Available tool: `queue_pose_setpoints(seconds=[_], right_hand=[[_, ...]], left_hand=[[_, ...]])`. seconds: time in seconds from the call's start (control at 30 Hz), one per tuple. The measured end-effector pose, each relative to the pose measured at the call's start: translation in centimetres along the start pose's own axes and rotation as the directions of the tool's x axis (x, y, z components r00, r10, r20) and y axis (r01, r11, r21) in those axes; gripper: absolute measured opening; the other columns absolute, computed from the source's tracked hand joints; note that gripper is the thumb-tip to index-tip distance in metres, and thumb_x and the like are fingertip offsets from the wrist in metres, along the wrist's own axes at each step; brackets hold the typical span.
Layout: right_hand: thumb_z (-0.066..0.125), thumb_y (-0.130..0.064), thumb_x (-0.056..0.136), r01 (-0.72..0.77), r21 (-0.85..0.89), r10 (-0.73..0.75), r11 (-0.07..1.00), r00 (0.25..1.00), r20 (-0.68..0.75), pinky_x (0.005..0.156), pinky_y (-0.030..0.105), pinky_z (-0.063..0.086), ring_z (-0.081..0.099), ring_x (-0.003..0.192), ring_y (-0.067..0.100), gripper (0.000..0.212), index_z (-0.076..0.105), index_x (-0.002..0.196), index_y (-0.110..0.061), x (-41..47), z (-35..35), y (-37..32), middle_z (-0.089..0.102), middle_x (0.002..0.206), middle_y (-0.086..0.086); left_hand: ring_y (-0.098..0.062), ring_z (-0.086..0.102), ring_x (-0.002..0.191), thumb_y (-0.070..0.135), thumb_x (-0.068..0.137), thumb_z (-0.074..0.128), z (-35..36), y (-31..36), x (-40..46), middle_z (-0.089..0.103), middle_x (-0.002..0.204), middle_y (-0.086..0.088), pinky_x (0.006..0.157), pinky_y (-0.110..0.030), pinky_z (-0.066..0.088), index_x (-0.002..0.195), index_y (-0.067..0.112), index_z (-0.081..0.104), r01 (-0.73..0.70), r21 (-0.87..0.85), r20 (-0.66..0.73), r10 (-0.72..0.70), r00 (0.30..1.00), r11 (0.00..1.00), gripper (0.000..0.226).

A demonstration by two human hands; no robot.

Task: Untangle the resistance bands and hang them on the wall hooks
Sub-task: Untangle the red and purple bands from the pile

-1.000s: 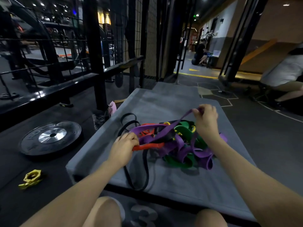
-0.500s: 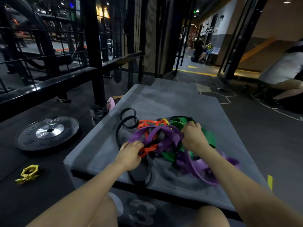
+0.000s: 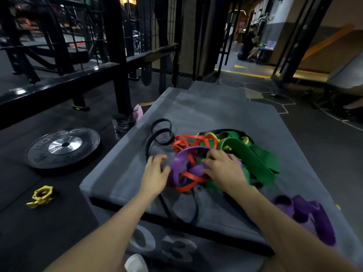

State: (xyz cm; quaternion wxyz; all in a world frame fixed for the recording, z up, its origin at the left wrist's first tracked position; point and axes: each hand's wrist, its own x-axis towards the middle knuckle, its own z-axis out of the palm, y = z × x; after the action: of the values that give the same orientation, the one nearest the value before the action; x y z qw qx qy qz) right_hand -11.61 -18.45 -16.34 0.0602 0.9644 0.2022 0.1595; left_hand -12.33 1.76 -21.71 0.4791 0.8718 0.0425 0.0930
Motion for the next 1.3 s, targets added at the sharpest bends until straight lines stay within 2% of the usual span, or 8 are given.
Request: queue_pose_setpoints(seconds=[0.13, 0.33, 0.63, 0.83, 1.0, 1.1, 1.2, 1.3], right_hand=[[0.088, -0.03, 0.046, -0.092, 0.062, 0.098, 0.994, 0.99, -0.102, 0.065, 0.036, 0.052, 0.064, 0.078, 0.024, 0.043, 0.069, 0.084, -0.022, -2.4, 1.1, 1.7, 0.061, 0.084, 0.0], [0.066, -0.016, 0.078, -0.311, 0.139, 0.322, 0.94, 0.944, -0.068, 0.078, 0.044, 0.044, 0.057, 0.098, 0.036, 0.024, 0.063, 0.101, -0.013, -3.6, 2.9, 2.8, 0.057, 0.099, 0.012], [0.059, -0.019, 0.085, -0.157, 0.67, 0.321, 0.726, 0.939, -0.127, 0.077, 0.028, 0.04, 0.053, 0.084, 0.023, 0.015, 0.071, 0.09, -0.011, -2.1, 0.4, 1.0, 0.053, 0.084, 0.006], [0.06, -0.013, 0.088, -0.103, 0.987, 0.831, 0.126, 0.554, -0.048, 0.069, 0.024, 0.041, 0.051, 0.07, 0.01, 0.007, 0.066, 0.089, -0.017, -2.0, -2.7, 6.6, 0.058, 0.075, 0.001], [0.057, -0.015, 0.091, -0.069, 0.987, 0.921, -0.146, 0.354, 0.162, 0.059, 0.023, 0.033, 0.038, 0.061, 0.009, 0.01, 0.064, 0.097, -0.009, -2.6, -2.2, 8.3, 0.046, 0.066, -0.003], [0.058, -0.016, 0.09, -0.331, 0.944, 0.924, 0.004, 0.362, 0.123, 0.069, 0.032, 0.043, 0.052, 0.078, 0.021, 0.011, 0.065, 0.094, -0.008, -3.6, -1.8, 8.5, 0.062, 0.083, 0.007], [0.057, -0.016, 0.088, -0.764, 0.366, 0.787, 0.532, 0.605, 0.12, 0.102, 0.047, 0.032, 0.045, 0.114, 0.036, 0.026, 0.063, 0.113, -0.013, -4.4, -0.6, 7.6, 0.05, 0.121, 0.019], [0.049, 0.0, 0.075, -0.518, 0.179, 0.536, 0.836, 0.841, -0.07, 0.106, 0.051, 0.029, 0.041, 0.117, 0.044, 0.048, 0.053, 0.123, -0.004, -2.9, -0.9, 4.3, 0.044, 0.128, 0.024]], left_hand=[[-0.026, 0.055, 0.115, 0.041, 0.094, 0.047, 1.5, 0.5, -0.1, 0.057, 0.122, -0.01, 0.098, -0.03, 0.04, 0.122, 0.011, 0.056, -0.004, 0.186, 0.271, -0.047, 0.961, 0.983, 0.043], [-0.011, 0.058, 0.089, 0.062, 0.08, 0.053, 3.2, 3.4, -1.7, 0.063, 0.094, 0.004, 0.092, -0.025, 0.043, 0.097, 0.019, 0.06, 0.177, -0.189, 0.658, -0.009, 0.753, 0.966, 0.047], [-0.02, 0.067, 0.09, 0.062, 0.062, 0.068, 7.2, 5.5, -0.8, 0.072, 0.089, -0.002, 0.086, -0.039, 0.054, 0.097, 0.02, 0.069, 0.124, -0.479, 0.089, -0.093, 0.992, 0.869, 0.055], [-0.03, 0.059, 0.103, 0.022, 0.094, 0.053, 0.5, 3.7, 3.8, 0.063, 0.107, -0.021, 0.081, -0.033, 0.04, 0.111, -0.002, 0.059, 0.089, -0.325, -0.339, -0.204, 0.919, 0.942, 0.031], [-0.026, 0.059, 0.078, 0.028, 0.093, 0.054, -0.5, 6.8, 6.9, 0.056, 0.07, 0.0, 0.059, -0.028, 0.039, 0.092, 0.006, 0.062, 0.056, -0.457, -0.284, -0.206, 0.937, 0.888, 0.024], [-0.019, 0.063, 0.073, 0.026, 0.096, 0.048, 0.8, 5.8, 5.0, 0.064, 0.082, -0.005, 0.058, -0.023, 0.048, 0.103, 0.002, 0.061, 0.099, -0.592, -0.107, -0.199, 0.974, 0.8, 0.028], [-0.007, 0.066, 0.058, 0.028, 0.099, 0.039, 1.2, 4.1, 3.3, 0.068, 0.074, -0.002, 0.055, -0.014, 0.052, 0.092, 0.006, 0.061, 0.181, -0.665, 0.074, -0.177, 0.981, 0.725, 0.032], [-0.022, 0.062, 0.068, 0.034, 0.098, 0.041, 0.7, 4.3, 3.8, 0.062, 0.074, -0.01, 0.075, -0.03, 0.05, 0.073, 0.01, 0.058, 0.11, -0.634, -0.002, -0.144, 0.99, 0.765, 0.038]])
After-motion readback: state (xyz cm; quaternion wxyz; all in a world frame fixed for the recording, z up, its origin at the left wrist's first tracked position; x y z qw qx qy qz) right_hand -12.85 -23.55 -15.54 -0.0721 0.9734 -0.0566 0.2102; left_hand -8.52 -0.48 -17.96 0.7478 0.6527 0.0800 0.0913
